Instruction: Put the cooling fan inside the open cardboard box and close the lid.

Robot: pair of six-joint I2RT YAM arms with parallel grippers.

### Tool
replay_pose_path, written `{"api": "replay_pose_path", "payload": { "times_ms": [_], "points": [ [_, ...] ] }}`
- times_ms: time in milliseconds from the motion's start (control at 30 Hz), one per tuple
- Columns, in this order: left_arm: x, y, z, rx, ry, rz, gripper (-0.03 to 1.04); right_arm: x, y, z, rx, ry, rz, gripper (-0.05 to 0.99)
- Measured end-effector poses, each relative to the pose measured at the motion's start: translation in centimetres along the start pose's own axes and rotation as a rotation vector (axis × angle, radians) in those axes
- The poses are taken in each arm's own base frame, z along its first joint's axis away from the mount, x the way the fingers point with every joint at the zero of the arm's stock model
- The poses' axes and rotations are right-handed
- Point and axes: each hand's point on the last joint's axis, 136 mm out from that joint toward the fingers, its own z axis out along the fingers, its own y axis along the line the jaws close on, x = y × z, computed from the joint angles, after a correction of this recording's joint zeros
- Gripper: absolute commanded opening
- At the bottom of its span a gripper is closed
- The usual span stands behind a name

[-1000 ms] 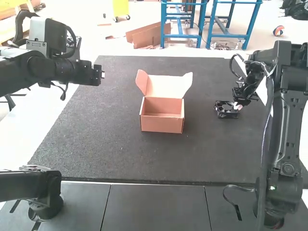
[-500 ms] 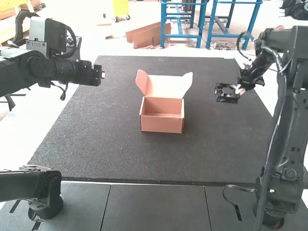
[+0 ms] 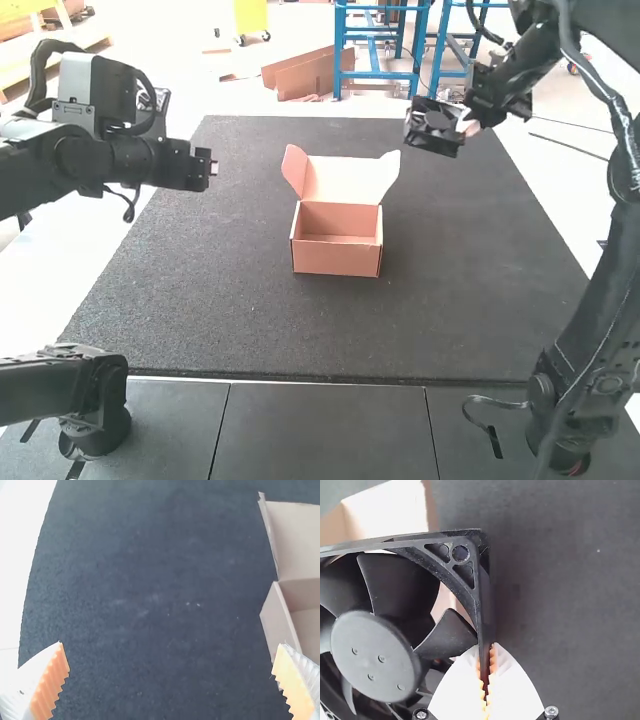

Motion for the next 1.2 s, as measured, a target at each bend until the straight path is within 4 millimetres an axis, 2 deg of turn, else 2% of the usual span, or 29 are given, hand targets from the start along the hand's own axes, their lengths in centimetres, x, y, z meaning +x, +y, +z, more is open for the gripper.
{"api": "replay_pose_path", "payload": {
  "times_ms": [100, 233, 400, 567, 800, 1200],
  "points": [
    [-0.3, 0.0, -0.5, 0.0, -0.015, 0.001, 0.96, 1.6, 3.3, 1.1, -0.029, 0.035, -0.018, 0.0],
    [-0.4, 0.1, -1.3, 0.0, -0.027, 0.0, 0.96, 2.5, 8.2, 2.0, -0.09, 0.012, -0.063, 0.0],
    [0.0, 0.2, -2.1, 0.0, -0.023, 0.0, 0.96, 4.3, 10.7, 3.0, -0.102, 0.046, -0.076, 0.0],
    [-0.1, 0.2, -2.9, 0.0, -0.023, 0.004, 0.96, 4.6, 11.0, 5.9, -0.059, 0.076, -0.069, 0.0],
    [-0.5, -0.4, -4.1, 0.023, -0.034, 0.019, 0.96, 4.3, 9.8, 10.4, 0.017, 0.109, -0.054, 0.0],
    [-0.6, -0.4, -4.8, 0.025, -0.051, 0.019, 0.96, 6.3, 9.6, 14.8, 0.09, 0.187, -0.091, 0.0]
  ]
}}
